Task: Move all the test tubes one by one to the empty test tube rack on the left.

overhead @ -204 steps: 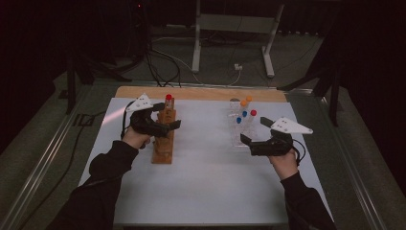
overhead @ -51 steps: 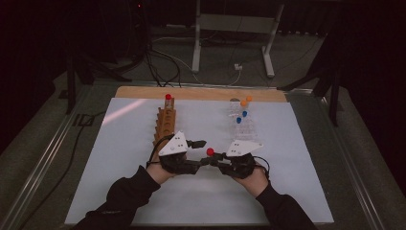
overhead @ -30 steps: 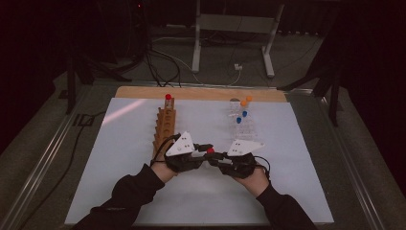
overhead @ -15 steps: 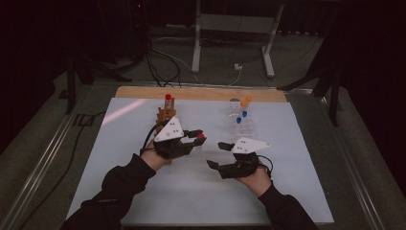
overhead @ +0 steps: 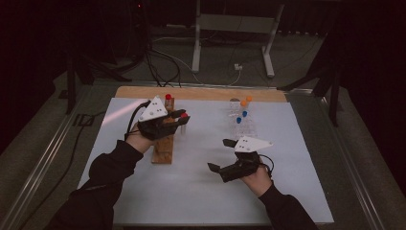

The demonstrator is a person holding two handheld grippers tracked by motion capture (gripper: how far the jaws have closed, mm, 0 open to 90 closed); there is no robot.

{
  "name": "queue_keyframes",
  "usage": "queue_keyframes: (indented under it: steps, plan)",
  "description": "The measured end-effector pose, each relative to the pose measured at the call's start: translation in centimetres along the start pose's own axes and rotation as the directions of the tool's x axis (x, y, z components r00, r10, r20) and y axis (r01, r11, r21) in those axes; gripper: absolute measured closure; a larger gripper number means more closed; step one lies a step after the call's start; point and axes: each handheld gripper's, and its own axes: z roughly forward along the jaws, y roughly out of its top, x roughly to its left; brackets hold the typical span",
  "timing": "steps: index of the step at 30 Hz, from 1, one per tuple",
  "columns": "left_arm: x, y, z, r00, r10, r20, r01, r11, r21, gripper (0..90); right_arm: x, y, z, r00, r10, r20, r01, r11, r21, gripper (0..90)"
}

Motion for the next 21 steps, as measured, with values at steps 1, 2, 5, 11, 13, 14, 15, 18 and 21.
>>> queue_keyframes:
  steps: [1, 2, 5, 11, 13, 14, 15, 18, 21]
  plan:
    - [0.3, 0.0, 0.0, 1.0, -0.002, -0.009, 0.002, 1.0, 0.002, 71.6, 0.0, 0.0, 0.0, 1.0, 0.001, 0.003, -0.001, 1.0, 0.0, 2.1]
    - [0.6, 0.1, 0.0, 0.9999, -0.006, -0.015, 0.006, 1.0, 0.002, 71.6, 0.0, 0.0, 0.0, 1.0, 0.002, 0.001, -0.002, 1.0, 0.0, 1.8]
    - [1.6, 0.1, 0.0, 0.999, -0.019, -0.042, 0.019, 0.9998, 0.001, 71.6, 0.0, -0.1, 0.1, 1.0, -0.001, -0.001, 0.001, 1.0, 0.008, 0.0]
    - [3.4, 0.0, 0.2, 0.9957, -0.04, -0.084, 0.04, 0.9992, 0.004, 71.6, 0.1, -0.1, 0.2, 0.9999, -0.01, 0.007, 0.01, 1.0, -0.003, 0.0]
    - [4.0, -0.1, 0.2, 0.9938, -0.045, -0.101, 0.046, 0.9989, 0.007, 71.6, 0.1, -0.1, 0.2, 0.9999, -0.013, 0.01, 0.013, 1.0, -0.001, 0.0]
    - [4.3, -0.2, 0.3, 0.9927, -0.048, -0.111, 0.049, 0.9988, 0.003, 71.6, 0.1, -0.1, 0.2, 0.9999, -0.013, 0.008, 0.013, 1.0, 0.001, 0.0]
    - [4.6, -0.2, 0.3, 0.9909, -0.053, -0.124, 0.053, 0.9986, -0.001, 71.5, 0.1, -0.1, 0.2, 0.9999, -0.014, 0.008, 0.014, 1.0, 0.004, 0.0]
    - [5.5, -0.4, 0.4, 0.9872, -0.07, -0.143, 0.07, 0.9975, -0.011, 71.5, 0.2, -0.2, 0.3, 0.9999, -0.017, 0.004, 0.017, 1.0, 0.011, 0.1]
    - [6.4, -0.6, 0.6, 0.9825, -0.09, -0.163, 0.089, 0.996, -0.014, 71.6, 0.2, -0.1, 0.3, 0.9998, -0.021, 0.0, 0.021, 1.0, 0.014, 0.1]
